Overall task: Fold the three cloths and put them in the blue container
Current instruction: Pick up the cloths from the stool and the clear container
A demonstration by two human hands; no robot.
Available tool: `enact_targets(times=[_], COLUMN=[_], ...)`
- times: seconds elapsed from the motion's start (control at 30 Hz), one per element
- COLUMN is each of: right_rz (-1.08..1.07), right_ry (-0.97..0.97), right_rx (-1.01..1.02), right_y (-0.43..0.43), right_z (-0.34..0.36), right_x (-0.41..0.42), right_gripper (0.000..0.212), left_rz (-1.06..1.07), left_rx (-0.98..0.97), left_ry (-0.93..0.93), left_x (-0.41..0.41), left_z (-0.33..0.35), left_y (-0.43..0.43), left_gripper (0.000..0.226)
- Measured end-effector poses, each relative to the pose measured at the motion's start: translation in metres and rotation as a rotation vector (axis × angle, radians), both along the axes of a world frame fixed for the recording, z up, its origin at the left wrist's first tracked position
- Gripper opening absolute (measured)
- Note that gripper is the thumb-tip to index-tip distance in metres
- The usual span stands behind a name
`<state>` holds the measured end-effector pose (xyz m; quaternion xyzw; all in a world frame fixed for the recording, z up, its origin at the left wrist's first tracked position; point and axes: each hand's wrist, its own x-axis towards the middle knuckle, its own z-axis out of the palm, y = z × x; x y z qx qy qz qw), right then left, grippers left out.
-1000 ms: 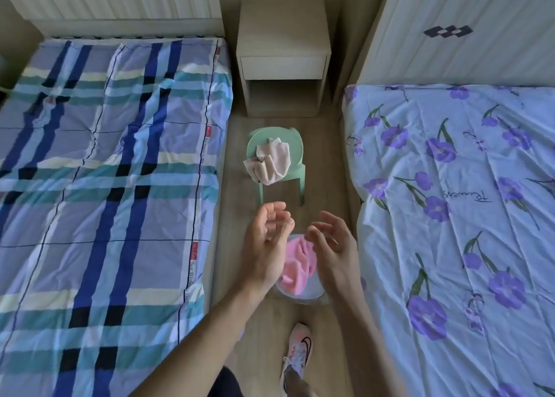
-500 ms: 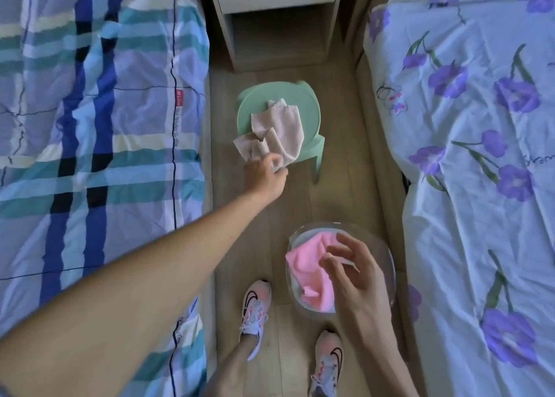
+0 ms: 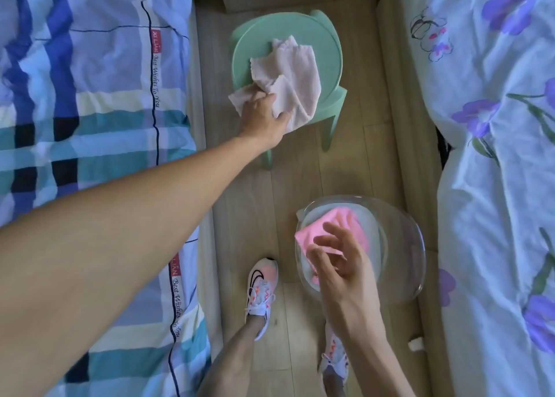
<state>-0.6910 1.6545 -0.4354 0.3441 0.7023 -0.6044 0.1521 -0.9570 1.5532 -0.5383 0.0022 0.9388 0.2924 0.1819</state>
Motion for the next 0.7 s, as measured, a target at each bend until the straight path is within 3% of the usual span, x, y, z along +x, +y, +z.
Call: enact_targets(times=[0.17,0.37,0.57,0.7], right_rz=[-0.007,-0.049,-0.086,-0.081], right_ry=[0.011,0.000,-0.003,-0.115], right_rx=[0.060,0.109,0.124,0.215], right_y=[0.003,0.008,0.023,0.034], right_z=[0.003,-0.004,-0.025,-0.079], right_x=[-0.031,-0.041,-0.017,0.018], right_gripper=[0.045,0.049,0.030,0.035], left_rz=[-0.074,-0.047,0.197,0.243], left_rx=[0.309,0.534,0.610,0.572], left_ry=[0.249,0.311,0.258,0.188], left_x=[0.044,0.130,0.174,0.198], left_z=[0.060,0.124,0.100,0.063], left_y=[-0.001,-0.004,-0.015,-0.019], left_gripper=[0.040,0.019,0.018,0.017])
